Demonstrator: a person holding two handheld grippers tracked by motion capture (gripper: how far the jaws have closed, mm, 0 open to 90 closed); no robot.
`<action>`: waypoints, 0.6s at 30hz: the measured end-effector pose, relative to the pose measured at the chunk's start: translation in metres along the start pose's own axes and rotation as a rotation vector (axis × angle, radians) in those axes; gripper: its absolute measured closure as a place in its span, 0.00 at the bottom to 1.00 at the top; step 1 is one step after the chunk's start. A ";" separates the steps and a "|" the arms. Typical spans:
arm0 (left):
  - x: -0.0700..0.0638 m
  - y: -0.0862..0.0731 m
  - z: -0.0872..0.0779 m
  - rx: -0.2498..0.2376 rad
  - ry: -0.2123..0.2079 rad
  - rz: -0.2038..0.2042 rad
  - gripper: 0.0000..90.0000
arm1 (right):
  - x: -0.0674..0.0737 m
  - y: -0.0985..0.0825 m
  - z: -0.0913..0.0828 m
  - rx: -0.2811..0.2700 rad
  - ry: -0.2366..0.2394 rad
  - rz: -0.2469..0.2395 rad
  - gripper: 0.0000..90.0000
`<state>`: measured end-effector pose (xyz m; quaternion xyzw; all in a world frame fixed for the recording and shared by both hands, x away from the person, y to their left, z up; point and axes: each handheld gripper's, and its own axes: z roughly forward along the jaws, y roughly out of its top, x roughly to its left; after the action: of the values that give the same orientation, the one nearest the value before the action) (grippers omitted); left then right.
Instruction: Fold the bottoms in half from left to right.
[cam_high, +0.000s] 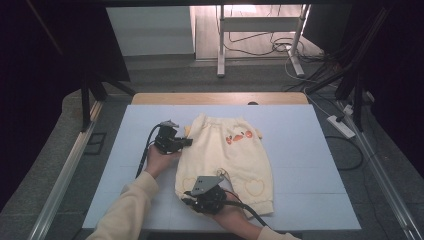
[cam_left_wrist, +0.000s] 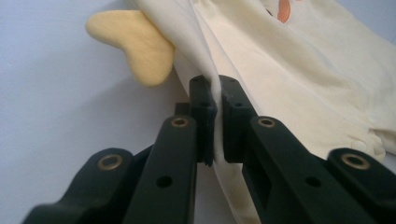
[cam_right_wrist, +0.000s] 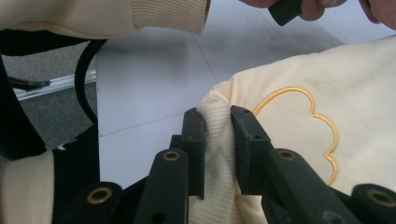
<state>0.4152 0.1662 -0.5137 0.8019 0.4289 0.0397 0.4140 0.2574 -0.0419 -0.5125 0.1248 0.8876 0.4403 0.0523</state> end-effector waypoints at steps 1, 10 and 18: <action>0.000 0.000 -0.001 -0.002 -0.001 -0.002 0.94 | -0.001 0.000 -0.001 -0.006 0.007 0.007 0.84; -0.001 0.001 -0.011 -0.032 -0.015 -0.012 0.94 | 0.002 0.005 -0.005 -0.047 0.015 -0.003 0.84; -0.001 0.003 -0.019 -0.054 -0.023 -0.017 0.94 | 0.003 0.007 -0.006 -0.069 0.023 -0.002 0.84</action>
<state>0.4084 0.1761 -0.4993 0.7871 0.4299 0.0385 0.4406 0.2547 -0.0413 -0.5032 0.1170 0.8727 0.4718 0.0469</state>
